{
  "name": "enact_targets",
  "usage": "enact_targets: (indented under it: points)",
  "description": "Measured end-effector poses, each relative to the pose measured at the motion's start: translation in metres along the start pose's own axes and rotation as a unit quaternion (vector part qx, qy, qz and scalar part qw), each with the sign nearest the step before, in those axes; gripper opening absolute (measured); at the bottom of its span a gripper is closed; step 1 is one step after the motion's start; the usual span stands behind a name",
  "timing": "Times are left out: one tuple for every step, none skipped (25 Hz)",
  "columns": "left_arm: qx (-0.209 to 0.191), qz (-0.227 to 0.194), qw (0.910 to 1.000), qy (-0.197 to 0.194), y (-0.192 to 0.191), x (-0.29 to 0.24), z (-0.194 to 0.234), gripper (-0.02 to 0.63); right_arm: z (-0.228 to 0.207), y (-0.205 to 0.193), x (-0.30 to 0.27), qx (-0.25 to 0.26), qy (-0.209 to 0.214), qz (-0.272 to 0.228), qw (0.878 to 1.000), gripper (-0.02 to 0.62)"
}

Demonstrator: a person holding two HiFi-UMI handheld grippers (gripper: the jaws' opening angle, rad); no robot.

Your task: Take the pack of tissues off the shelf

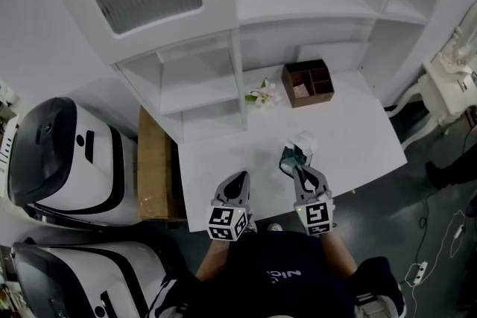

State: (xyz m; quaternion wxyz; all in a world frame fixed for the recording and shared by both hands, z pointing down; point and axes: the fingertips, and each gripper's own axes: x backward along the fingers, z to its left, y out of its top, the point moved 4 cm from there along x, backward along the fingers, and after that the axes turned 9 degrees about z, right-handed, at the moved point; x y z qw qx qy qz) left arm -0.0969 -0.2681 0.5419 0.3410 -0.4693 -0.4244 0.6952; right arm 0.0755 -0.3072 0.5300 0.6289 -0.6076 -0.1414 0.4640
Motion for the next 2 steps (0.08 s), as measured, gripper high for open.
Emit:
enact_targets:
  points:
    - [0.000,0.000,1.0000,0.001,-0.0005,0.0001,0.0000,0.003,-0.0002,-0.0002,0.0002,0.000,0.000,0.000,1.000,0.011]
    - [0.000,0.001,1.0000,0.001,-0.0011,0.0001,-0.0001,0.003,-0.0005,-0.0004,0.0004,0.001,-0.001,0.000,1.000,0.011]
